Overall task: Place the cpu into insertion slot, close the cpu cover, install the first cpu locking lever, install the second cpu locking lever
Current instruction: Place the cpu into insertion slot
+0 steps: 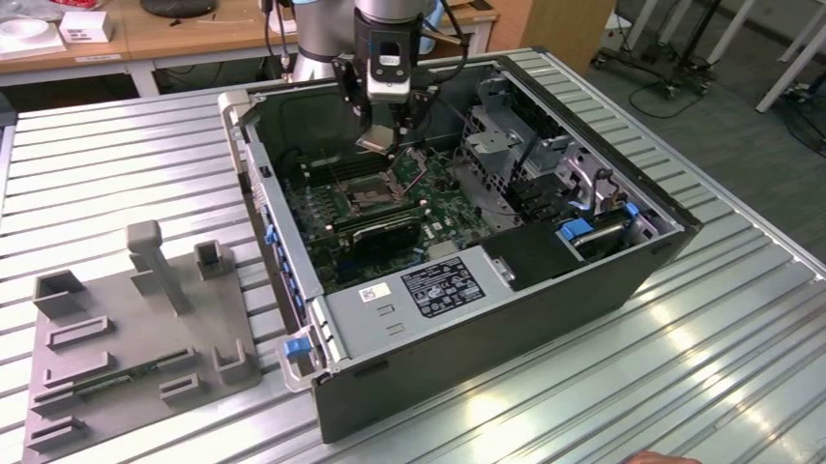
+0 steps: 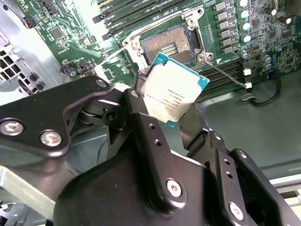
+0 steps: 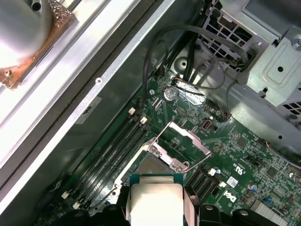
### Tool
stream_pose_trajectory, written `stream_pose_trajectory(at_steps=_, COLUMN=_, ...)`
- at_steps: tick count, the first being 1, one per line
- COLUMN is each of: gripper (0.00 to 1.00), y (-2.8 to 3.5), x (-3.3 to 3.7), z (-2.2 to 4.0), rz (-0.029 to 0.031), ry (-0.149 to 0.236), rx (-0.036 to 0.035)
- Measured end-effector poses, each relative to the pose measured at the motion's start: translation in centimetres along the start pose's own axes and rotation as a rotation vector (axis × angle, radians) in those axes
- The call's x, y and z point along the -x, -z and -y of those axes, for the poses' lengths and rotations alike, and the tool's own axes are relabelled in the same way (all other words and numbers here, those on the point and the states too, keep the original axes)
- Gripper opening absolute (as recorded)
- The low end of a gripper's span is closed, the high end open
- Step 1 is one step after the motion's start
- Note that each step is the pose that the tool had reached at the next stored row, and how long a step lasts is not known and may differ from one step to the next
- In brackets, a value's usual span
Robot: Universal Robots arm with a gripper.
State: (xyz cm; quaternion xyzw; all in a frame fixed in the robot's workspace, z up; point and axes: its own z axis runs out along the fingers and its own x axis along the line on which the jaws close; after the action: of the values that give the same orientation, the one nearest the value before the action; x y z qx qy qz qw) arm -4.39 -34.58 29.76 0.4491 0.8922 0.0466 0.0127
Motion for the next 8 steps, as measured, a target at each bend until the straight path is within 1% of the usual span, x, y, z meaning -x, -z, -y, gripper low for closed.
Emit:
stream_pose_trajectory(at_steps=5, gripper=0.54, y=-0.02, x=0.0, z=0.0, rz=0.0054, ry=-0.057, rx=0.001)
stream_pose_trajectory(at_steps=6, gripper=0.54, y=-0.01, x=0.0, z=0.0, rz=0.0061, ry=-0.065, rx=0.0011)
stream_pose_trajectory(at_steps=8, gripper=0.54, y=-0.02, x=0.0, z=0.0, rz=0.0062, ry=-0.066, rx=0.0012)
